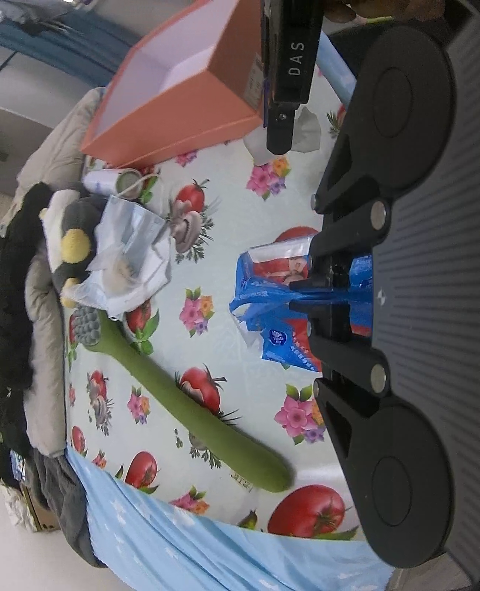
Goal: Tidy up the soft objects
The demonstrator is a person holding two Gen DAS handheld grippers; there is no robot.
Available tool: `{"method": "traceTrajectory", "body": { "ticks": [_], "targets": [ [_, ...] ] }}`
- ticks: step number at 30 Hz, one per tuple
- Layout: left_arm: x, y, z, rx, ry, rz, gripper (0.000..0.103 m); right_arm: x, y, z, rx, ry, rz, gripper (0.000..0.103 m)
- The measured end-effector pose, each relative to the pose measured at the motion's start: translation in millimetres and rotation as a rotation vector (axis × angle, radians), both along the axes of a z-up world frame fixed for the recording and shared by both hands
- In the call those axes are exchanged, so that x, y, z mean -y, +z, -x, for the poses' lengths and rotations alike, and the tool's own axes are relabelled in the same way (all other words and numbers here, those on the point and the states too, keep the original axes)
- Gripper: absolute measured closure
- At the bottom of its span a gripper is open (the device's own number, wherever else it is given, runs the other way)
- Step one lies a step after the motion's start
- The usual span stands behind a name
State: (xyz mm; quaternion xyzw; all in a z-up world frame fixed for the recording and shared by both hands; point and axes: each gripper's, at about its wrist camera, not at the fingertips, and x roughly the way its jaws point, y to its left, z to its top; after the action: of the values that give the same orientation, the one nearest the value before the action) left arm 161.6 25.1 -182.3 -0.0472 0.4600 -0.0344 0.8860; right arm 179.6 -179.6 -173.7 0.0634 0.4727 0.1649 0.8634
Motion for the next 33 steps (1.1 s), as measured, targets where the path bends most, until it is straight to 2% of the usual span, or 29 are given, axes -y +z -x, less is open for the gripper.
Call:
{"method": "traceTrajectory", "body": {
  "ticks": [8,18,26,33],
  "targets": [
    [1,37,19,0.085,0.032,0.041,0.099,3,33,17,0.075,-0.012,-0.009,0.079],
    [15,95,22,0.206,0.023,0.098,0.099,18,83,31,0.198,-0.038,-0.035,0.079],
    [41,140,6,0.293,-0.019,0.132,0.099,44,131,33,0.322,-0.073,-0.055,0.079],
    [81,164,-23,0.321,-0.089,0.161,0.099,79,161,25,0.400,-0.132,-0.056,0.079]
  ]
}}
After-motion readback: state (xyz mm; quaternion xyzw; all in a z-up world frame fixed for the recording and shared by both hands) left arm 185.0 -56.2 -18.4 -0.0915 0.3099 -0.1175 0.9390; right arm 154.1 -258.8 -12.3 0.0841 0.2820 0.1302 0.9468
